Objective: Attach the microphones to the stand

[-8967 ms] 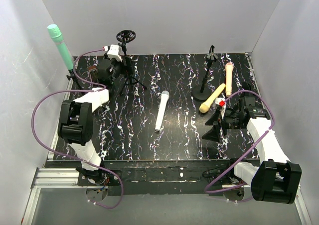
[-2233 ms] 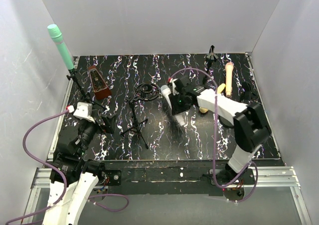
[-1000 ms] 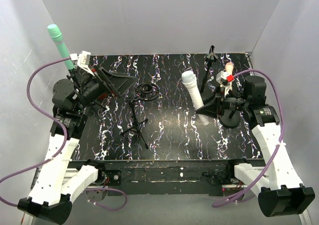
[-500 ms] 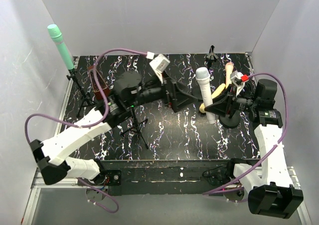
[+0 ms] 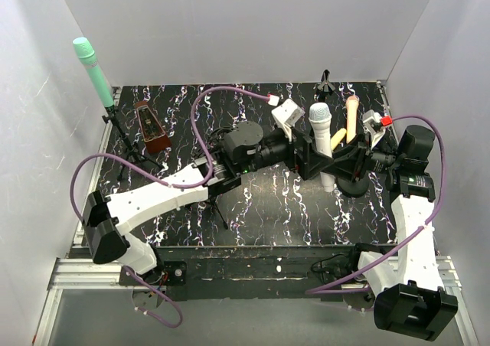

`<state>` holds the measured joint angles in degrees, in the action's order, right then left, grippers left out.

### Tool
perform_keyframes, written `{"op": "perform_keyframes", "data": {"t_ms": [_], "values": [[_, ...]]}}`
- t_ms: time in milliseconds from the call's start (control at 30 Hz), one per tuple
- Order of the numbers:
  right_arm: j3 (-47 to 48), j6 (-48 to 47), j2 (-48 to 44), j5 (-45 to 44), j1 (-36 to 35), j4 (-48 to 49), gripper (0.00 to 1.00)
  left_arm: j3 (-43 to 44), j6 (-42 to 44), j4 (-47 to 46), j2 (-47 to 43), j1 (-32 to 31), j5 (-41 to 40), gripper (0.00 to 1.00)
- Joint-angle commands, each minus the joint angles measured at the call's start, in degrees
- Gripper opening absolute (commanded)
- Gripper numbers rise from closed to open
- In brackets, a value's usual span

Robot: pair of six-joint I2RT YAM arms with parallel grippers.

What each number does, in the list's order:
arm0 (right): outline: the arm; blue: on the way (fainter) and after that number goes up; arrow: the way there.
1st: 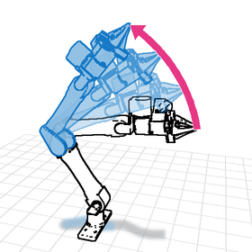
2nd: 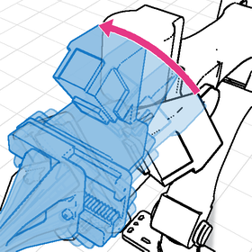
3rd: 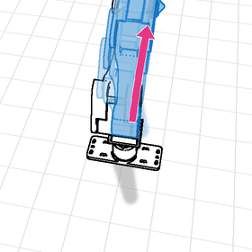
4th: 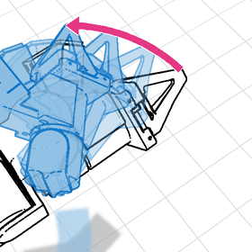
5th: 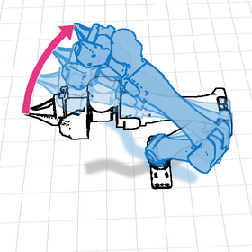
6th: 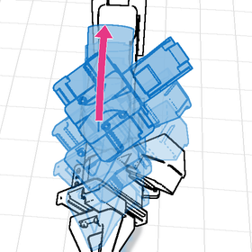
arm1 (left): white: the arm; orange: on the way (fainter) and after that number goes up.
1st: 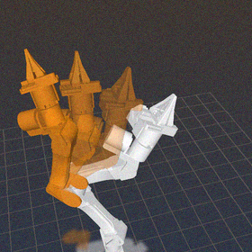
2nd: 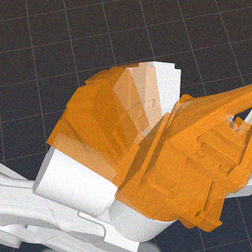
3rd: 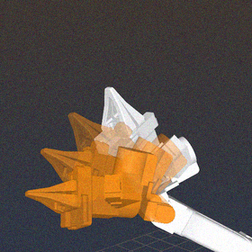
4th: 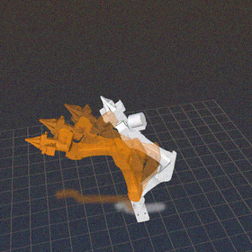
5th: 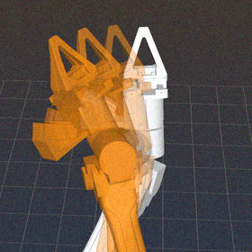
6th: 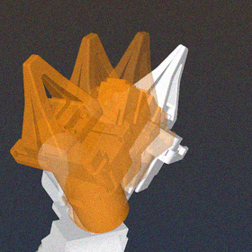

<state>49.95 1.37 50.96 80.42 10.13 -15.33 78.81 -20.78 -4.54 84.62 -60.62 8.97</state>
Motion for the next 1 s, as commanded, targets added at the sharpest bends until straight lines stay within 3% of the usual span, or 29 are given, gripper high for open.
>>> {"op": "perform_keyframes", "data": {"t_ms": [0, 100, 233, 333, 433, 567, 700, 800, 833, 967], "values": [[-0.21, -0.31, -0.95, 5.17, 0.33, 2.59, 0.01, 0.56, 0.65, -6.53, 1.51, -1.17, -3.61, 0.81], [-0.47, -0.75, -0.86, 6.15, 0.33, 2.5, 0.01, 0.91, -0.75, -7.33, 2.74, -1.17, -5.54, 0.67], [-0.65, -1.1, -0.77, 6.59, 0.42, 2.5, 0.01, 1.09, -2.51, -8.99, 3.97, -1.25, -7.74, 0.59], [-0.82, -1.1, -0.69, 6.94, 0.42, 2.59, 0.01, 1.26, -3.74, -10.84, 4.59, -1.25, -7.74, 0.42], [-0.91, -1.1, -0.77, 6.76, 0.42, 2.59, 0.01, 2.14, -4.01, -10.23, 5.38, -1.25, -6.69, 0.38], [-1.0, -2.93, -0.86, 7.03, 0.42, 2.06, 0.01, 3.2, -4.27, -8.65, 6.35, -1.25, -4.32, 0.37], [-1.09, -3.83, -0.86, 7.03, 0.42, 1.45, 0.01, 4.86, -4.62, -7.6, 8.1, -1.25, -1.68, 0.55], [-1.0, -4.18, -0.95, 6.94, 0.42, 1.18, 0.01, 6.01, -4.71, -6.63, 8.98, -1.17, -0.98, 0.54], [-0.91, -4.27, -0.86, 6.94, 0.42, 1.01, 0.01, 6.18, -4.63, -6.54, 8.98, -1.17, -0.89, 0.48], [-0.82, -4.88, -0.86, 6.68, 0.42, 0.39, 0.01, 6.19, -3.92, -5.14, 8.02, -1.08, -1.85, 0.0]]}}
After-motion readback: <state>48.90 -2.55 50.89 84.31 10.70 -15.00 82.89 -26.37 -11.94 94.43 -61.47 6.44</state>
